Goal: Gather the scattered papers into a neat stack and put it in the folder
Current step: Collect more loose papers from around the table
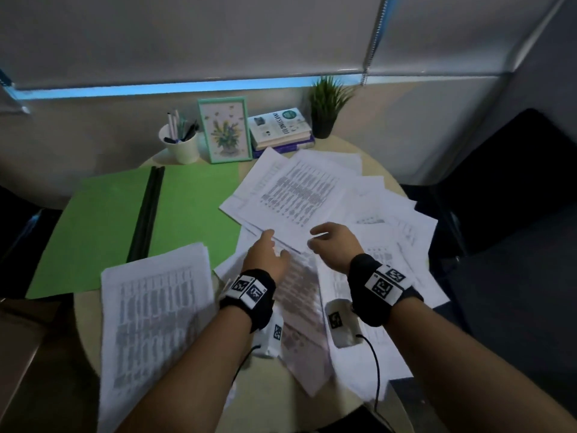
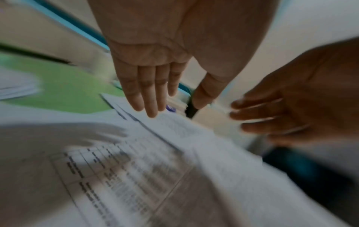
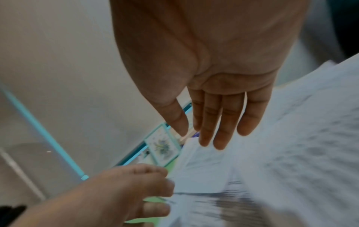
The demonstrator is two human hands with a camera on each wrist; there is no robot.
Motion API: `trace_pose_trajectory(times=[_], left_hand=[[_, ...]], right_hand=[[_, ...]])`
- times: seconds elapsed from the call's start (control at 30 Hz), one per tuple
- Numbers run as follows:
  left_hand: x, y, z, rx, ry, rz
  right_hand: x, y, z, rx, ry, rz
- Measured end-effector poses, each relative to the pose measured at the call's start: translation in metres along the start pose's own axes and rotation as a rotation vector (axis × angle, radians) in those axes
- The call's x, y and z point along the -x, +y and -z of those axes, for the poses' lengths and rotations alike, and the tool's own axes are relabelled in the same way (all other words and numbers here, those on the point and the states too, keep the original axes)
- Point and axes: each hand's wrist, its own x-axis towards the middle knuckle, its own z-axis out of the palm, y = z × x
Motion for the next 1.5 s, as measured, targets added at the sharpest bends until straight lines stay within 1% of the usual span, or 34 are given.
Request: trace_pose_trajectory(times=[0.1, 0.17, 0.27, 0.37, 0.5, 0.53, 0.6, 0.67, 0.73, 0.8, 0.87, 0.93, 1.0, 1.07, 1.1, 1.13, 1.17, 1.2, 1.23, 1.27, 1.3, 1.33, 1.37, 1.4, 1.43, 1.5], left_hand=[[-0.018, 0.009, -0.034, -0.404, -0.079, -0.089], [-0.035, 0.013, -0.047, -0.580, -0.101, -0.126], [-0.063, 0.018, -0.060, -0.610, -0.117, -0.073], [-0.081, 0.029, -0.072, -0.646, -0.126, 0.001], [-0.095, 0.046, -0.074, -0.698, -0.081, -0.012], [-0.096, 0.050, -0.072, -0.735, -0.091, -0.015], [-0.094, 0.059, -0.068, -0.831, -0.122, -0.013], [-0.088, 0.068, -0.062, -0.878, -0.134, -0.030], [-0.079, 0.077, -0.055, -0.920, -0.148, -0.012], [-0.062, 0.084, -0.050, -0.966, -0.175, 0.002], [-0.036, 0.088, -0.053, -0.967, -0.201, -0.005], [-0.006, 0.089, -0.061, -0.905, -0.251, -0.033], [0.018, 0.086, -0.071, -0.787, -0.357, -0.054], [0.026, 0.082, -0.076, -0.621, -0.493, 0.008], [0.023, 0.080, -0.078, -0.515, -0.515, 0.058], [0.018, 0.077, -0.079, -0.410, -0.471, 0.093], [0.008, 0.072, -0.080, -0.318, -0.366, 0.113], [-0.004, 0.064, -0.079, -0.260, -0.213, 0.124], [-0.018, 0.056, -0.076, -0.233, -0.049, 0.139], [-0.029, 0.046, -0.072, -0.231, 0.087, 0.171], [-0.039, 0.035, -0.067, -0.244, 0.161, 0.225], [-0.045, 0.026, -0.064, -0.272, 0.169, 0.301], [-0.049, 0.018, -0.062, -0.311, 0.139, 0.363], [-0.051, 0.011, -0.062, -0.345, 0.115, 0.395], [-0.052, 0.007, -0.063, -0.347, 0.113, 0.400], [-0.048, 0.004, -0.067, -0.249, 0.122, 0.399]], right_hand=[[-0.004, 0.052, 0.040, 0.075, 0.059, -0.103], [-0.004, 0.087, 0.056, 0.099, 0.075, -0.142], [-0.003, 0.125, 0.073, 0.121, 0.101, -0.178], [-0.005, 0.145, 0.082, 0.106, 0.081, -0.176], [-0.013, 0.151, 0.083, 0.081, 0.050, -0.177], [-0.014, 0.150, 0.084, 0.112, 0.056, -0.180], [-0.016, 0.152, 0.085, 0.238, 0.144, -0.190], [-0.012, 0.153, 0.090, 0.351, 0.231, -0.265], [-0.007, 0.151, 0.095, 0.418, 0.202, -0.329], [-0.009, 0.152, 0.096, 0.485, 0.135, -0.310], [-0.018, 0.154, 0.093, 0.500, 0.097, -0.283], [-0.026, 0.155, 0.091, 0.509, 0.103, -0.272], [-0.033, 0.156, 0.095, 0.464, 0.106, -0.257], [-0.040, 0.151, 0.109, 0.371, 0.109, -0.225], [-0.045, 0.146, 0.119, 0.336, 0.116, -0.204], [-0.049, 0.140, 0.129, 0.311, 0.126, -0.176], [-0.052, 0.134, 0.140, 0.295, 0.141, -0.143], [-0.056, 0.128, 0.150, 0.292, 0.158, -0.109], [-0.060, 0.121, 0.160, 0.298, 0.175, -0.077], [-0.063, 0.113, 0.170, 0.298, 0.202, -0.053], [-0.065, 0.105, 0.180, 0.281, 0.243, -0.034], [-0.068, 0.097, 0.190, 0.253, 0.293, -0.022], [-0.071, 0.090, 0.200, 0.225, 0.349, -0.005], [-0.071, 0.082, 0.209, 0.206, 0.404, 0.015], [-0.072, 0.074, 0.217, 0.182, 0.452, 0.039], [-0.071, 0.058, 0.229, 0.114, 0.505, 0.093]])
